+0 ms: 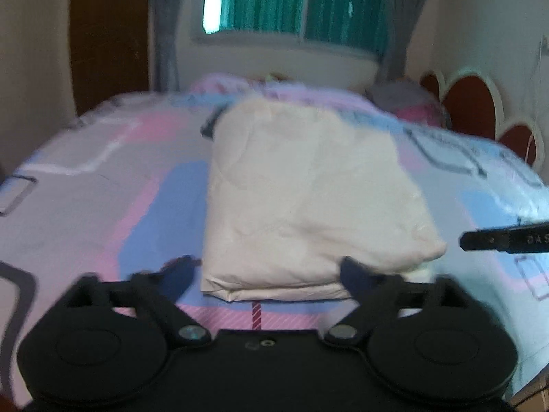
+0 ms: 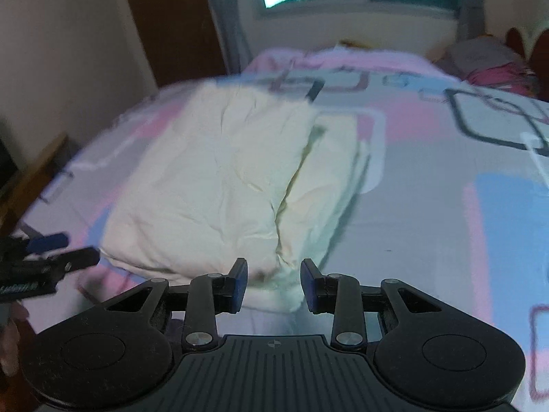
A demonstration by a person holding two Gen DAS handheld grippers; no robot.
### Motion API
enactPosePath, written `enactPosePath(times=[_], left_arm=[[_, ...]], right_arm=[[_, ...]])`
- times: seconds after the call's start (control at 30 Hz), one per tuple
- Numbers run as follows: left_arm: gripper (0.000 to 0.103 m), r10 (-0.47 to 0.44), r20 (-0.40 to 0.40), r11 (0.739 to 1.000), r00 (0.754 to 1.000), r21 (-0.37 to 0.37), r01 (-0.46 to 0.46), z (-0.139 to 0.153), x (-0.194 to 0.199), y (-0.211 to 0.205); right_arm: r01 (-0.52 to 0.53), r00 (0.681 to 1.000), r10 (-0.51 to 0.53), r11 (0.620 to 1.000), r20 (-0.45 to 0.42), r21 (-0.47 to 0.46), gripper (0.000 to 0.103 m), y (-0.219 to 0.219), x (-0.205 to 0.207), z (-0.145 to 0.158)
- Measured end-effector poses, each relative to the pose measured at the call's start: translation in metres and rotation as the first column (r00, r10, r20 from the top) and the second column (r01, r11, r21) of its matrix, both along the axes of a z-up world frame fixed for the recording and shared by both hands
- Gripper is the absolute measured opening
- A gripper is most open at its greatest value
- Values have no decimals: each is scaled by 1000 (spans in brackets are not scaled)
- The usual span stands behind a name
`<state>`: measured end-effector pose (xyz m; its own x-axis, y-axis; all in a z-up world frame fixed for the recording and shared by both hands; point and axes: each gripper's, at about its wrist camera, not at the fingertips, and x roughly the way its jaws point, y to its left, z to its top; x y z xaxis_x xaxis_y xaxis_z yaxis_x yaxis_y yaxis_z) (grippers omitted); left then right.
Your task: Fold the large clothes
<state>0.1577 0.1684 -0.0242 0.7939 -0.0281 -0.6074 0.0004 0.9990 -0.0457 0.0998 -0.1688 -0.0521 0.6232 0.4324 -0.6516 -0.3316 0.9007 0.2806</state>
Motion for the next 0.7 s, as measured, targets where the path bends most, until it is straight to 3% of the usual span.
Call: enactPosePath(times=[0.03,0.07,0.13,0.23,0.33,0.53,0.7], left_arm=[[103,24,34,1000,999,11,-24,8,-13,-5],[103,46,67,999,997,19,-47,16,-26,-10],[103,64,105,998,992,22,-66,26,-45,-18],[103,68,129,997,989,24,-71,38,-71,-32],[103,53,150,997,987,46,-60,48,-96,-47],[103,44,138,998,989,43,-51,56,-125,-66],[103,59,105,998,993,28,-62,53,-134,-69]], right_arm=[[19,1000,-19,1000,12,9,80,-5,-8,6],[63,997,-63,998,53,11,103,-12,-22,13],[92,988,-95,995,119,23,103,-21,-43,22],[104,990,-109,993,90,60,103,-31,-59,27],[102,989,-106,994,105,38,103,-29,-77,30],[79,985,-68,995,160,-61,103,-17,-120,28],[73,984,-62,995,167,-63,103,-18,-145,29]])
